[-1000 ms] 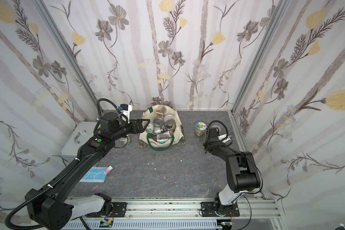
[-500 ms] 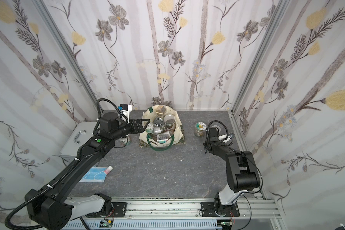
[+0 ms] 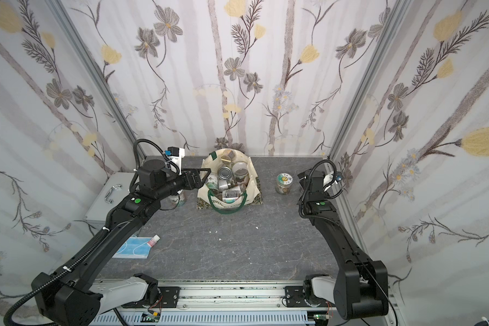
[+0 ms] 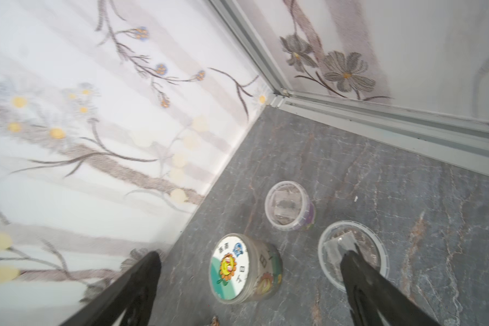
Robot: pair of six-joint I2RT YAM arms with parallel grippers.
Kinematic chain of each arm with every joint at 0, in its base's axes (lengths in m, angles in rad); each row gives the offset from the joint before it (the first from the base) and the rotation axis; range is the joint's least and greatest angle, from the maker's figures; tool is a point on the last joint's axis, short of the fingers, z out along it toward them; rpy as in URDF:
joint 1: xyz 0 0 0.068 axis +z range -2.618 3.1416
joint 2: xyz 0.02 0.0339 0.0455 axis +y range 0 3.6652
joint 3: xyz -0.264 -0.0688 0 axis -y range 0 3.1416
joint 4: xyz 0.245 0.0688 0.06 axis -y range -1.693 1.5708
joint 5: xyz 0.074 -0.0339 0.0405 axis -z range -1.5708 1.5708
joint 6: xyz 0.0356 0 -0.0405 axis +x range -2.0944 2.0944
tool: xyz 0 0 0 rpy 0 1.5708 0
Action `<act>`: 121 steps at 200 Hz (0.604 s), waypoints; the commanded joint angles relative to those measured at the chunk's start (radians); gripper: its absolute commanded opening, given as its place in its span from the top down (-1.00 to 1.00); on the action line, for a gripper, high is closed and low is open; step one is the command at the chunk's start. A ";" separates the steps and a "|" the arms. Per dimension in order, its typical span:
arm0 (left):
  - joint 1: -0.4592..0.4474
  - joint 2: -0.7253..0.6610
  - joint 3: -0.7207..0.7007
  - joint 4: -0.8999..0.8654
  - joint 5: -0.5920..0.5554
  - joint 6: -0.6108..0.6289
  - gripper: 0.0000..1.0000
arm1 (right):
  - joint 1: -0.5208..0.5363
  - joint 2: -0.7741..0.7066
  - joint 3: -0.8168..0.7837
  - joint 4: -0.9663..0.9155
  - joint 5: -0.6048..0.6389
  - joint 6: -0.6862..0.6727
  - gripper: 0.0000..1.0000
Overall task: Take out the seed jars from the canvas bag
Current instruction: Place the seed jar at the center of the board, then pick up the seed jar from the canvas bag.
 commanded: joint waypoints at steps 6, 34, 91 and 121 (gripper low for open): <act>0.009 -0.025 -0.027 0.052 -0.014 0.020 -1.00 | 0.002 -0.091 0.022 -0.044 -0.136 -0.082 -1.00; 0.011 -0.058 -0.080 0.109 -0.047 0.034 -1.00 | 0.008 -0.172 0.022 -0.045 -0.320 -0.117 -1.00; 0.027 -0.057 -0.121 0.138 -0.124 0.044 -1.00 | 0.126 -0.167 0.100 -0.037 -0.525 -0.149 -1.00; 0.047 -0.017 -0.097 0.110 -0.124 0.032 -1.00 | 0.227 -0.087 0.221 -0.082 -0.552 -0.185 -1.00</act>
